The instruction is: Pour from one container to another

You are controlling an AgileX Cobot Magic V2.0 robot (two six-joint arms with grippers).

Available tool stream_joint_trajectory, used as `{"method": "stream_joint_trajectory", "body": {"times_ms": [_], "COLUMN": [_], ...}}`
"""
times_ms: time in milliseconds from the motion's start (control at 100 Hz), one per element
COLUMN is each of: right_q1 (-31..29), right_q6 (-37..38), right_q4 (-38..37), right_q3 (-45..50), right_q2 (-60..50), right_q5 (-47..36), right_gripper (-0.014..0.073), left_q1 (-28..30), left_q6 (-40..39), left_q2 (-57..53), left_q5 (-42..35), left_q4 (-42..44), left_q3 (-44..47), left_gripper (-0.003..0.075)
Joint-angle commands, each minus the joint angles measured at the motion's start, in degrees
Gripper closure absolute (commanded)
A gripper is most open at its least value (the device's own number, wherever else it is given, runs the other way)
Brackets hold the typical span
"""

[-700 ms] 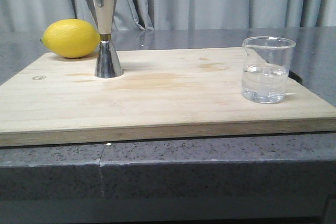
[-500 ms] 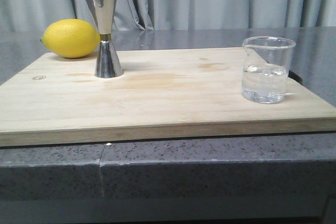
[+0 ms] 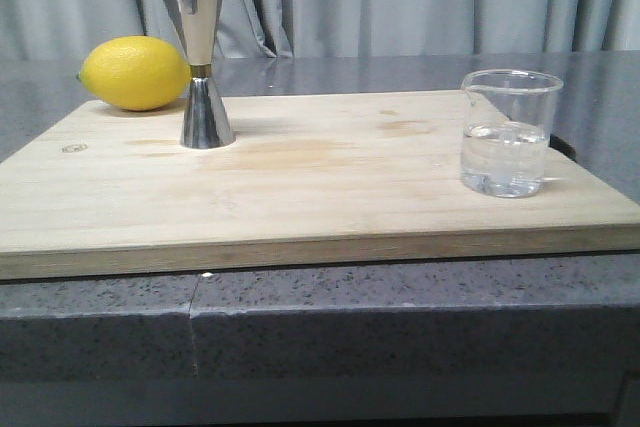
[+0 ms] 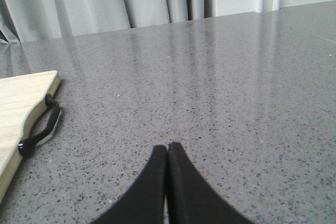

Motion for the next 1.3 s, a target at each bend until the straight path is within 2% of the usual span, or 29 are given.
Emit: {"method": "stream_joint_trajectory", "body": {"times_ms": [0, 1060, 1150, 1290], "right_q1": [-0.3, -0.3, -0.3, -0.2], "right_q6": [-0.1, -0.1, -0.1, -0.1], "right_q4": [-0.3, 0.6, 3.6, 17.2], "right_q3": [1.5, 1.5, 1.5, 1.0], "right_q2": [-0.9, -0.9, -0.9, -0.9], "right_q5": [-4.9, -7.5, -10.2, -14.4], "right_gripper": [0.0656, 0.0656, 0.0656, 0.0656], "left_q1": [0.3, 0.3, 0.3, 0.3], "left_q6": [-0.2, -0.2, -0.2, -0.2], "left_q2": [-1.5, -1.5, -1.5, -1.5], "left_q5": [-4.5, -5.4, -5.5, -10.7], "left_q4": [-0.6, -0.6, -1.6, -9.3], "left_q3": [0.8, 0.8, 0.8, 0.8], "left_gripper": [0.0740, 0.0740, 0.0740, 0.0740]}}
